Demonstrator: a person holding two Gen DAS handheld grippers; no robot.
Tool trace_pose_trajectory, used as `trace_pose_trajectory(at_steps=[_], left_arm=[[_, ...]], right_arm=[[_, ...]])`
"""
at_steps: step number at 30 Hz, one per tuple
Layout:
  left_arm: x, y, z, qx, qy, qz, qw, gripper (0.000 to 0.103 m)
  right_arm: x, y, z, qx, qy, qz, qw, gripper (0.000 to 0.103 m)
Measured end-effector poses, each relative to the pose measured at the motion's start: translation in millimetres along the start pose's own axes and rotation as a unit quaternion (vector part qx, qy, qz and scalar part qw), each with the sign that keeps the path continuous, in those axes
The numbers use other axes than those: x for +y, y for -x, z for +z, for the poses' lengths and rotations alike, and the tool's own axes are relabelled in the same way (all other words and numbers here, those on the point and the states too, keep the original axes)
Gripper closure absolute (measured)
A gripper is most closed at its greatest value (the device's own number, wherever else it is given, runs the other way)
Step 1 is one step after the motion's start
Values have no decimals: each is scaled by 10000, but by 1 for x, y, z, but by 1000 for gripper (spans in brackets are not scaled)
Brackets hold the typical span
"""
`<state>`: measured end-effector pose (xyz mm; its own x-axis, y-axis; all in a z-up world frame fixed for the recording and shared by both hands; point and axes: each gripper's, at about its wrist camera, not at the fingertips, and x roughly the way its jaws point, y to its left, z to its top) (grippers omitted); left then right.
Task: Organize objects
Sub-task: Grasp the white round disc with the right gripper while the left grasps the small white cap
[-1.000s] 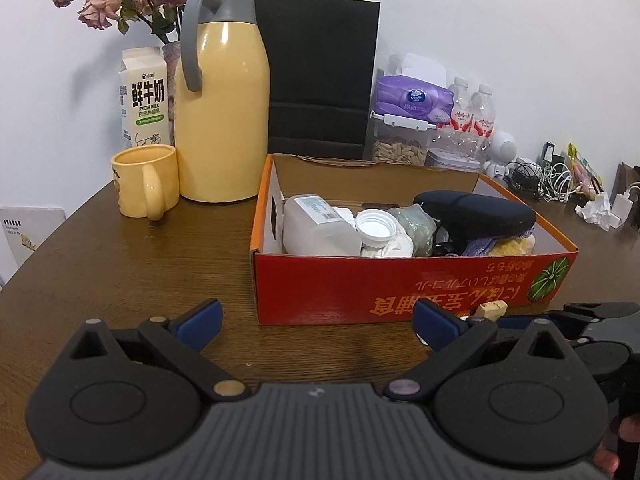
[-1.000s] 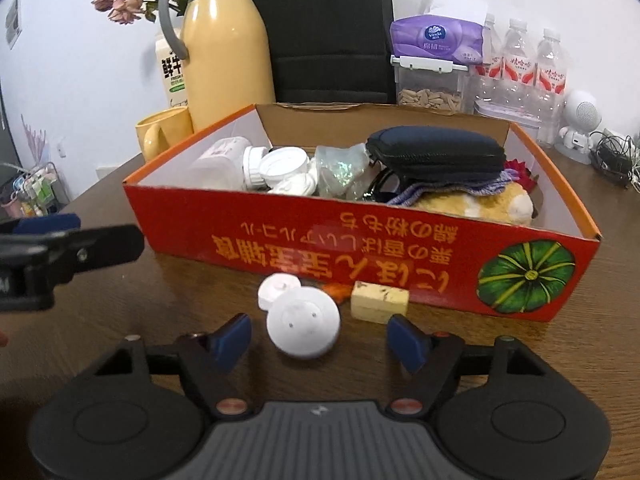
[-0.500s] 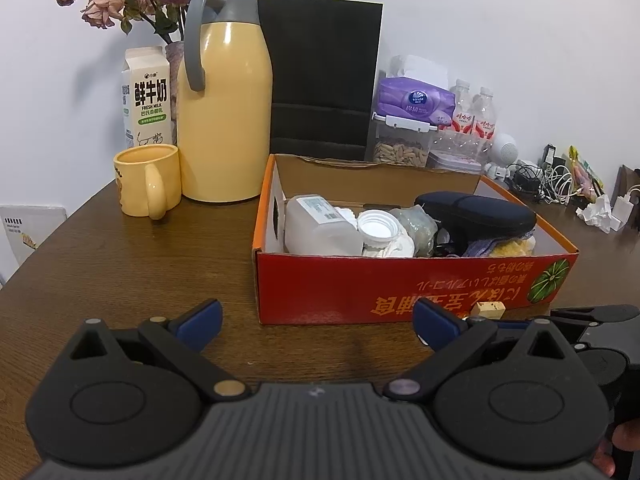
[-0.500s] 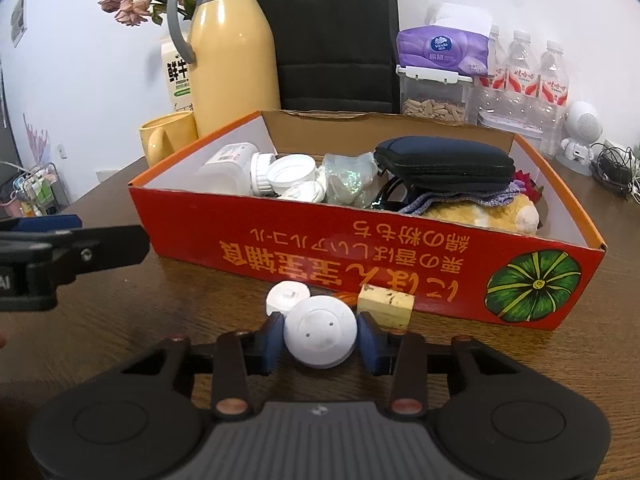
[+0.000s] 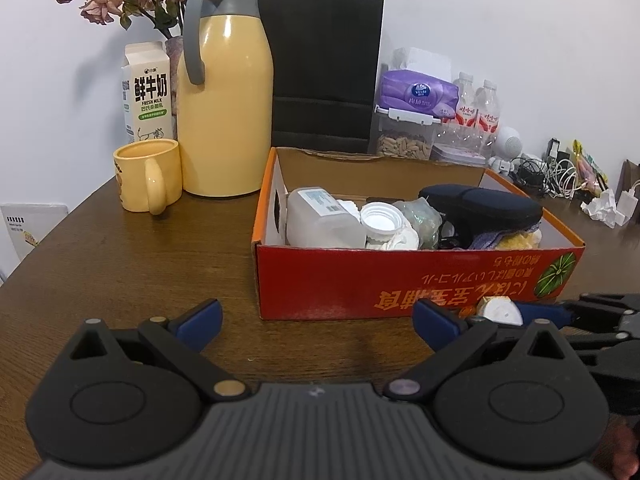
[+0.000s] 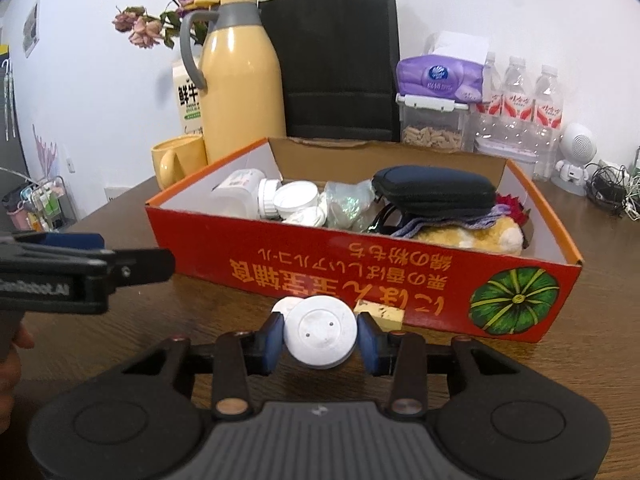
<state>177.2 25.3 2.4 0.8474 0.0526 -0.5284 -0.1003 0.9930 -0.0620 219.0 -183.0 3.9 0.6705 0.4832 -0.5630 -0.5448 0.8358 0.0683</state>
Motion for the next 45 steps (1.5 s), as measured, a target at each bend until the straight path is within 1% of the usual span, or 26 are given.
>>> trace_pose_trajectory(at_steps=[5,12,17,23,25,27,28,30,31,33,34,35,36,45], left_arm=[[-9,-7,-3,113,-129,1,9999,0],[-36,-25,-6,355,-361,-68,9987,0],[-54,-44,-5,500,-424,-12,9978,0],[-72,-60,-5,585,-539,48,9968,1],[-76,-62,-4,571,-534,56,9969,9],[-79,-65,-4,596,-547,52,9967,21],[-81,-65,-5,613,-563,12,9965,23],[-84,-66,-5,635,-586,-49,9962,36],[-85,-65,-6,639,-596,-87,9961,39],[-86,-64,-6,628,-602,-229,9959,56],[-86,-64,-7,631,-603,-308,9957,60],[-86,-64,-8,624,-615,-362,9955,70],[-87,-63,-8,614,-638,-352,9954,75],[-84,-58,-9,538,-612,-412,9958,76]], right_arm=[[-9,10,-2,-132,-65,-23,9999,64],[-28,22,-2,-310,-221,-162,9991,64],[-47,29,-3,-394,-397,-321,9979,64],[-57,34,-5,-460,-513,-395,9968,65],[-57,34,-5,-464,-510,-384,9969,65],[-56,35,-5,-474,-492,-375,9970,65],[-56,35,-6,-477,-486,-370,9970,65],[-55,35,-6,-480,-482,-360,9970,65],[-55,35,-6,-479,-481,-354,9971,65],[-55,35,-5,-475,-476,-345,9971,65],[-54,35,-5,-472,-471,-341,9972,65],[-54,35,-6,-468,-466,-338,9972,65],[-54,35,-6,-464,-463,-337,9973,65],[-53,35,-7,-448,-430,-326,9975,65]])
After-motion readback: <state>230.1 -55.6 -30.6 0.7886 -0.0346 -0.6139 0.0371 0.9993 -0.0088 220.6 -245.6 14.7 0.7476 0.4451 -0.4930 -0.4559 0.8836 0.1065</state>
